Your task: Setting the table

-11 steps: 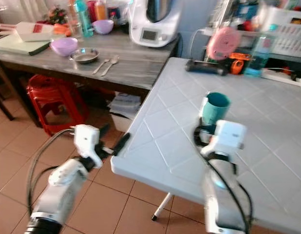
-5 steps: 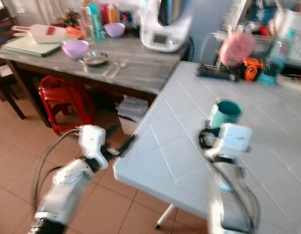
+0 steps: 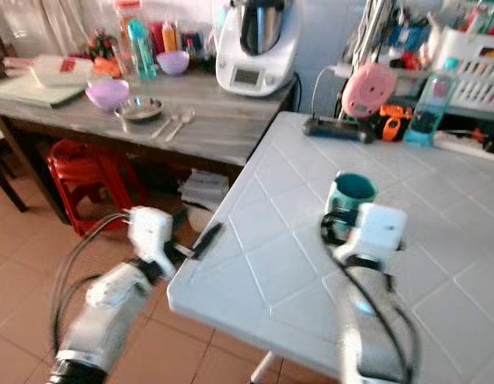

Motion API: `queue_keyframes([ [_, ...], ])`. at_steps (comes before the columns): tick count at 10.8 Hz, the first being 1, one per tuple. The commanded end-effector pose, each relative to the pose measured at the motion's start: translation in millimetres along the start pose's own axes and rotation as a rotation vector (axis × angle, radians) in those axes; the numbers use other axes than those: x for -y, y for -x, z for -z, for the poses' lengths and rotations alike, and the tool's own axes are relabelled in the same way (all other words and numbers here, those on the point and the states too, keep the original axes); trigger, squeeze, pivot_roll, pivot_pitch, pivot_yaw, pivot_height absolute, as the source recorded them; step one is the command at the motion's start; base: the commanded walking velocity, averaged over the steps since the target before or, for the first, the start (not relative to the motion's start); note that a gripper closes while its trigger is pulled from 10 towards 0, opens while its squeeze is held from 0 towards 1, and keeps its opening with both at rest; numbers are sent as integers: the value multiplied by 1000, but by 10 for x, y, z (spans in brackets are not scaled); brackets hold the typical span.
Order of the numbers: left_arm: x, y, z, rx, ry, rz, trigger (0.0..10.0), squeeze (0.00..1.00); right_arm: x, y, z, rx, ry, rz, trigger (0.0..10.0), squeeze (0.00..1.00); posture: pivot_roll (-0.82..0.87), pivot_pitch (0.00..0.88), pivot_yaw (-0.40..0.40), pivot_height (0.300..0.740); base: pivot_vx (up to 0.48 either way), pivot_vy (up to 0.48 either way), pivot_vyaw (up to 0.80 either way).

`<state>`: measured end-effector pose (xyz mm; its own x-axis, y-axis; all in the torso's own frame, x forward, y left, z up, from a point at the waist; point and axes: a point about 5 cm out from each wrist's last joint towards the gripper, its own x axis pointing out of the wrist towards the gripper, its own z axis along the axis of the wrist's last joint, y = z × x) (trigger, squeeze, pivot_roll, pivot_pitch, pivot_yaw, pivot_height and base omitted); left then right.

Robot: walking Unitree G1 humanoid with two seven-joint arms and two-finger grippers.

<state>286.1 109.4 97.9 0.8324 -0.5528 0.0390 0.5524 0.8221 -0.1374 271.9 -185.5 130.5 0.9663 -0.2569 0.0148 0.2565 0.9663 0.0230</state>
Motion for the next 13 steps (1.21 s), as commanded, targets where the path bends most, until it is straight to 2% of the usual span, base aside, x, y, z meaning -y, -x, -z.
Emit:
queue_keyframes([
  [1, 12, 7, -12, 0, 1, 21, 10000, 0, -13, -25, -35, 14, 1, 8, 10000, 0, 37, 0, 9, 740, 0, 0, 0],
  [4, 120, 45, 82, -58, -10, 126, 10000, 0, 3, -32, 22, -11, -3, 30, 10000, 0, 39, 0, 6, 740, 0, 0, 0],
  [7, 194, 64, 47, -45, 17, 223, 10000, 0, 41, -95, 76, -38, 3, 74, 10000, 0, 47, 0, 3, 740, 0, 0, 0],
  [10, 204, 76, 49, -57, 21, 251, 10000, 0, 73, -195, 103, -42, 13, 74, 10000, 0, 49, 0, 2, 740, 0, 0, 0],
  [13, 210, 91, 60, -66, 28, 253, 10000, 0, 49, -277, 234, -88, 20, 56, 10000, 0, 53, 0, 1, 740, 0, 0, 0],
])
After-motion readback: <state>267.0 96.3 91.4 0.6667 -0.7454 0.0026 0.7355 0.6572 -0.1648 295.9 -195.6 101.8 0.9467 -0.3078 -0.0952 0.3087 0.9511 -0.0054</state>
